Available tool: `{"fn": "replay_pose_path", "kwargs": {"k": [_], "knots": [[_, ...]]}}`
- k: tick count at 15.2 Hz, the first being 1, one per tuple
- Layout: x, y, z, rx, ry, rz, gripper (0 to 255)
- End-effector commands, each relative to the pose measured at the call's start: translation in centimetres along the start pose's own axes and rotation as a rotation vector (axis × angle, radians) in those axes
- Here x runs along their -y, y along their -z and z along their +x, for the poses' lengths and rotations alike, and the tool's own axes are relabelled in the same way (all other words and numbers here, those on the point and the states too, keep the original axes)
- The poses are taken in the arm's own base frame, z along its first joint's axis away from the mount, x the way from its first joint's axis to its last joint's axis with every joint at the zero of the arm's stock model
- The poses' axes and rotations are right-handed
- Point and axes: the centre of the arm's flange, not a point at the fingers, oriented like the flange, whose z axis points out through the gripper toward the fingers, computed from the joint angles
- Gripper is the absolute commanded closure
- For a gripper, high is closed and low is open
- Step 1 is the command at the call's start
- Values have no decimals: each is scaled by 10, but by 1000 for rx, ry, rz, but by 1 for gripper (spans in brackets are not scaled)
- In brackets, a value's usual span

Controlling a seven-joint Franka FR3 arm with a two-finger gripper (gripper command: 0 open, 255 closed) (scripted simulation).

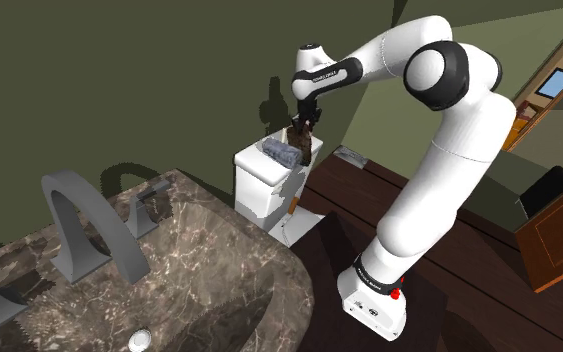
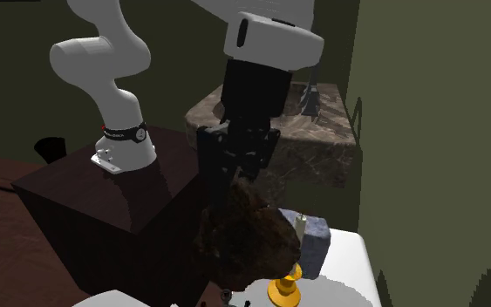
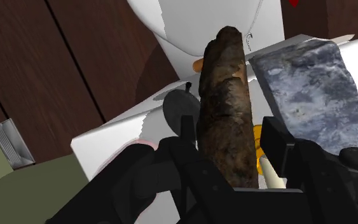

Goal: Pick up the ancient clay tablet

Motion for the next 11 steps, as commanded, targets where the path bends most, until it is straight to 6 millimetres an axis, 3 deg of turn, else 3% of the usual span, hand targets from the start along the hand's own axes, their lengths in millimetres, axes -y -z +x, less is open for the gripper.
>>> {"fn": "replay_pose_path", "kwargs": {"k": [1,9,11], "knots": [[-3,10,-1,-1,0,0,255],[-17,50,-2,-1,0,0,255],[-17,51,-2,-1,0,0,255]]}}
